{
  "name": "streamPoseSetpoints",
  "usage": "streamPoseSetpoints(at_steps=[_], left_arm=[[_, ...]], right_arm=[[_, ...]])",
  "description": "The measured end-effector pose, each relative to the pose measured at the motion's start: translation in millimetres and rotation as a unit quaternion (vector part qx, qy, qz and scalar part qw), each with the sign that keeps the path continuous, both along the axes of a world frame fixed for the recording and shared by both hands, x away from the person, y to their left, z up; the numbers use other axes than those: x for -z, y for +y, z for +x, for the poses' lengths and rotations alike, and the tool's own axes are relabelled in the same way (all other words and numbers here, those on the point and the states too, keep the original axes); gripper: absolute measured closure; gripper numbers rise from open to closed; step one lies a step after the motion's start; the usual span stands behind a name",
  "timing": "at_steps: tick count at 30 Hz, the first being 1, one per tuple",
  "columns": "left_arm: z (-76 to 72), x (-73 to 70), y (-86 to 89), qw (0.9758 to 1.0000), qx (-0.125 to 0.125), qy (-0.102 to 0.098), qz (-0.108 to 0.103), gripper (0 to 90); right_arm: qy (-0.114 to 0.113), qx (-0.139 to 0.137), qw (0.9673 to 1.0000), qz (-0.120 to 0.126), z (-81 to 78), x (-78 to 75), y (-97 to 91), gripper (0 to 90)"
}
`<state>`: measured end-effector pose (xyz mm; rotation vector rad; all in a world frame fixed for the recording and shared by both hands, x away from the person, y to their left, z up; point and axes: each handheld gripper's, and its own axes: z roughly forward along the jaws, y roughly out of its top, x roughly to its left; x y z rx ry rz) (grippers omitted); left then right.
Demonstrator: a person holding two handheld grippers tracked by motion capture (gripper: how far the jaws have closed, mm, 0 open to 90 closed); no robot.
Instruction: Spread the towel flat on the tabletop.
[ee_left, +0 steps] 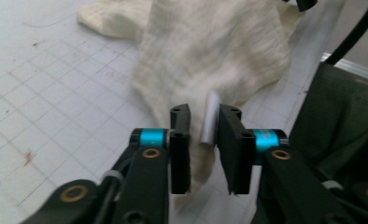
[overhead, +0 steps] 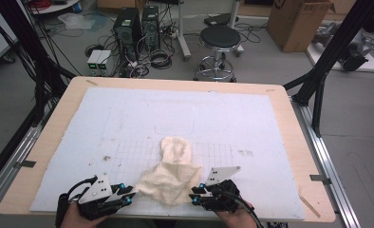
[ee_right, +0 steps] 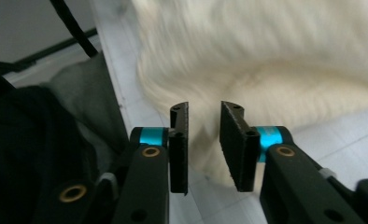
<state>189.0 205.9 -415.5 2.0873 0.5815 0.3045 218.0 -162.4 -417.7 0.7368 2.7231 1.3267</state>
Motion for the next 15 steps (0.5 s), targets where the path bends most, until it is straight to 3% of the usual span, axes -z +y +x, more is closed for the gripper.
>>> streamPoseSetpoints(at_steps=[3, 6, 12, 15], left_arm=[[2.4, -5.8, 0.3, 1.0000, 0.002, -0.004, -0.007, 59.6], [15.5, -12.5, -1.9, 0.9999, -0.003, -0.008, -0.012, 57.9], [66.2, -28.0, -21.3, 0.9991, -0.023, -0.006, -0.036, 59.5], [89.0, -29.8, -35.2, 0.9990, -0.036, -0.014, -0.022, 60.6]], right_arm=[[-0.027, 0.014, 0.9993, 0.022, -0.7, -13.6, -10.1, 64.9], [-0.046, 0.035, 0.9981, 0.021, 6.6, -21.2, -18.7, 62.4], [-0.054, 0.074, 0.9957, 0.012, 33.2, -19.7, -29.4, 60.7], [-0.054, 0.078, 0.9952, 0.024, 45.0, -16.5, -32.2, 57.7]])
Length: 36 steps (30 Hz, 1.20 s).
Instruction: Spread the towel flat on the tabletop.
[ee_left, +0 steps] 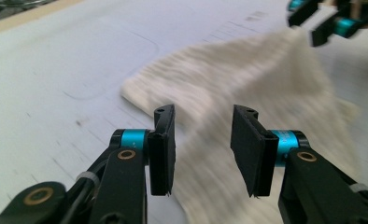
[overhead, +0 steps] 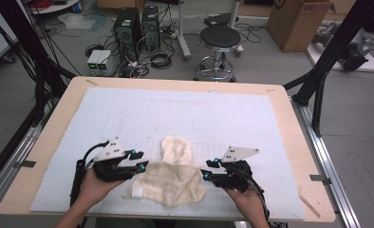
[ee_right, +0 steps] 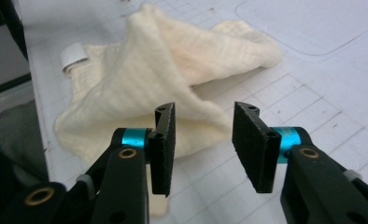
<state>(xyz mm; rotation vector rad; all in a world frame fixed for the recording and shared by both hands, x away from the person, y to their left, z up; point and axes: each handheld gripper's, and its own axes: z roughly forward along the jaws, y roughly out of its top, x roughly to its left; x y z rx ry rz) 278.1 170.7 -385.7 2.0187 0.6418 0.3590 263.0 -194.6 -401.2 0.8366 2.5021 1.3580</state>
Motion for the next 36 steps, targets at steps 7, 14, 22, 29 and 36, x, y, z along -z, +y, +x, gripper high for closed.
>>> streamPoseSetpoints(at_steps=[7, 14, 22, 29, 36], left_arm=[[52.7, 12.7, -31.7, 0.9992, -0.026, 0.015, 0.025, 63.2], [84.2, 33.8, -47.2, 0.9966, -0.039, 0.062, 0.038, 63.3], [88.6, 50.5, -61.3, 0.9926, -0.038, 0.089, 0.073, 66.1], [87.0, 51.2, -63.4, 0.9923, -0.052, 0.074, 0.084, 86.3], [84.9, 45.3, -57.8, 0.9926, -0.048, 0.068, 0.089, 88.2]], right_arm=[[-0.006, -0.006, 1.0000, 0.003, 13.7, 2.3, -1.1, 55.0], [-0.001, -0.010, 0.9999, 0.005, 18.6, 4.2, -2.7, 53.3], [0.017, -0.045, 0.9988, -0.005, 18.7, 9.8, 5.1, 50.6], [0.029, -0.058, 0.9976, -0.022, 25.6, 21.2, 14.4, 55.1], [0.044, -0.096, 0.9941, -0.023, 34.1, 28.9, 22.9, 80.3]])
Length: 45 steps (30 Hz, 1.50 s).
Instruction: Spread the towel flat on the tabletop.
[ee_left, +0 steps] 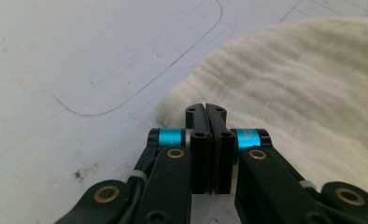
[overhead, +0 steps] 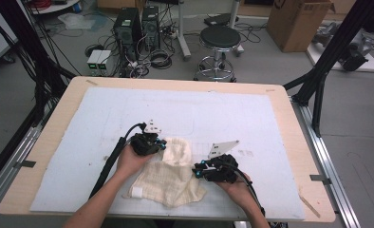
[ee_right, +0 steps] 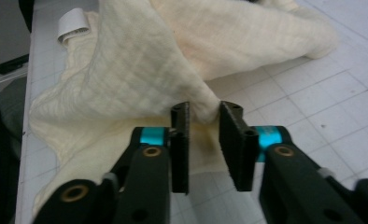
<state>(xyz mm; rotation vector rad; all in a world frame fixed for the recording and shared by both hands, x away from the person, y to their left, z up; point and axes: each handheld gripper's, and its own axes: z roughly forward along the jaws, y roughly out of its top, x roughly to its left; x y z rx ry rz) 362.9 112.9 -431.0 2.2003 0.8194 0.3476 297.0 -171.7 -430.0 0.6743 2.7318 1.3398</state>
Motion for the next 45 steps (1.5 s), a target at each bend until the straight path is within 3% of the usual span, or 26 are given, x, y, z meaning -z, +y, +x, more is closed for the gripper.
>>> streamPoseSetpoints(at_steps=[5, 7, 11, 15, 19, 23, 27, 30, 31, 37, 40, 45], left_arm=[[-3.5, -11.0, 9.8, 0.9999, -0.001, -0.014, 0.003, 88.3], [-4.3, -16.9, 17.8, 0.9998, -0.009, -0.016, -0.011, 88.3], [-6.5, -28.2, 32.3, 0.9987, -0.028, -0.027, -0.033, 88.3], [-8.4, -36.5, 44.4, 0.9979, -0.039, -0.034, -0.040, 88.3], [-14.4, -40.7, 56.1, 0.9976, -0.043, -0.039, -0.040, 88.3], [-22.0, -35.8, 70.5, 0.9979, -0.046, -0.029, -0.034, 88.2], [-32.2, -24.7, 80.0, 0.9989, -0.040, -0.012, -0.021, 88.2], [-42.9, -18.0, 84.7, 0.9994, -0.033, -0.008, -0.002, 88.2], [-45.6, -16.7, 86.3, 0.9994, -0.031, -0.013, -0.001, 88.1], [-56.8, -7.9, 100.0, 0.9989, -0.043, -0.015, -0.014, 88.0], [-58.7, -4.8, 102.0, 0.9988, -0.043, -0.019, -0.016, 88.0], [-61.5, -4.8, 102.6, 0.9987, -0.038, -0.028, -0.017, 87.9]], right_arm=[[-0.002, 0.011, 0.9999, 0.008, -5.6, -7.9, -9.4, 86.7], [-0.007, 0.016, 0.9997, 0.016, -8.8, -12.9, -15.0, 87.1], [-0.031, 0.035, 0.9988, 0.012, -19.8, -30.3, -25.8, 87.3], [-0.066, 0.056, 0.9963, 0.002, -30.9, -51.7, -35.6, 87.4], [-0.076, 0.063, 0.9951, -0.005, -44.2, -64.8, -40.7, 87.5], [-0.060, 0.043, 0.9972, -0.012, -56.8, -57.6, -30.5, 87.4], [-0.022, 0.006, 0.9996, -0.014, -65.4, -36.9, -12.8, 87.2], [-0.016, -0.022, 0.9993, -0.024, -71.6, -31.0, -0.3, 82.6], [-0.023, -0.024, 0.9992, -0.024, -72.5, -32.4, 2.2, 78.9], [-0.038, -0.024, 0.9988, 0.021, -67.4, -60.2, 0.7, 67.5], [-0.052, -0.012, 0.9981, 0.030, -53.0, -74.1, 1.6, 66.4], [-0.041, 0.014, 0.9981, 0.044, -17.4, -82.8, 7.7, 66.7]])
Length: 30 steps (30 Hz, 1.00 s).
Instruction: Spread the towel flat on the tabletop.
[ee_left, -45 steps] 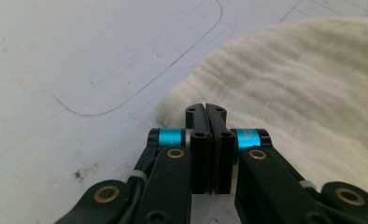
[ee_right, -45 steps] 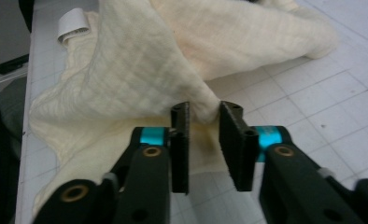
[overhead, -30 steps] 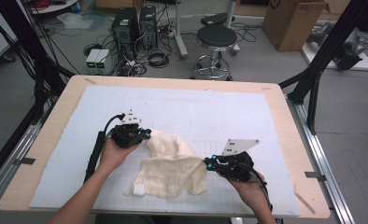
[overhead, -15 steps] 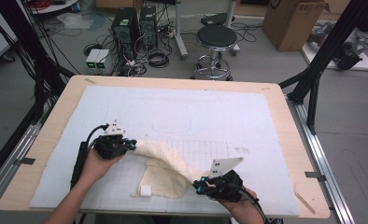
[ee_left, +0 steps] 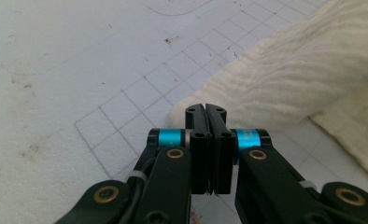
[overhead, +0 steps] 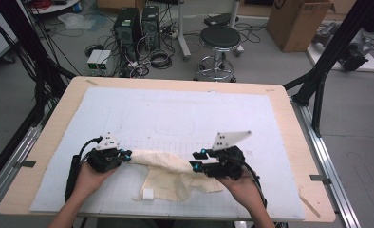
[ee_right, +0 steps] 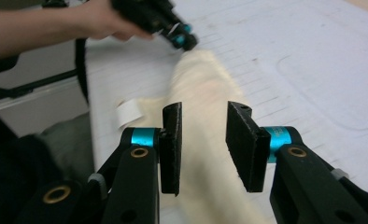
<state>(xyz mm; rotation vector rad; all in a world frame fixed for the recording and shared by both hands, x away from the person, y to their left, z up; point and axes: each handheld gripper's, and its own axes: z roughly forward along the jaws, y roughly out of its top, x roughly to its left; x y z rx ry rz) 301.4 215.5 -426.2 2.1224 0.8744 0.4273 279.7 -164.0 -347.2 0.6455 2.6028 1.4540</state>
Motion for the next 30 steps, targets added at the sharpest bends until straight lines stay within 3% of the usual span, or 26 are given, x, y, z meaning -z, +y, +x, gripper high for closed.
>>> streamPoseSetpoints(at_steps=[4, 7, 13, 18, 23, 25, 30], left_arm=[[-1.8, -0.3, 1.8, 1.0000, 0.001, -0.006, -0.003, 87.8], [-4.5, -1.6, 5.8, 0.9999, -0.002, -0.011, -0.008, 87.8], [-8.9, -3.9, 12.7, 0.9997, -0.010, -0.013, -0.020, 87.8], [-17.9, -5.4, 12.5, 0.9996, -0.007, -0.015, -0.022, 87.8], [-26.2, -2.6, 13.1, 0.9997, -0.005, -0.012, -0.021, 87.8], [-26.6, -0.9, 13.4, 0.9997, -0.006, -0.012, -0.019, 87.9], [-24.7, 0.5, 13.3, 0.9998, -0.005, -0.010, -0.017, 88.4]], right_arm=[[0.021, 0.010, 0.9996, -0.015, 29.6, 9.2, 11.2, 66.2], [0.048, -0.008, 0.9985, -0.024, 34.7, 21.9, 22.5, 67.0], [0.068, -0.056, 0.9948, -0.050, 8.8, 44.9, 41.1, 76.4], [0.069, -0.066, 0.9930, -0.069, -13.3, 59.7, 43.9, 86.1], [0.074, -0.074, 0.9906, -0.088, -28.2, 73.1, 46.4, 85.7], [0.072, -0.072, 0.9907, -0.091, -29.7, 72.8, 46.4, 82.2], [0.053, -0.055, 0.9955, -0.056, -22.9, 49.0, 39.2, 71.2]])
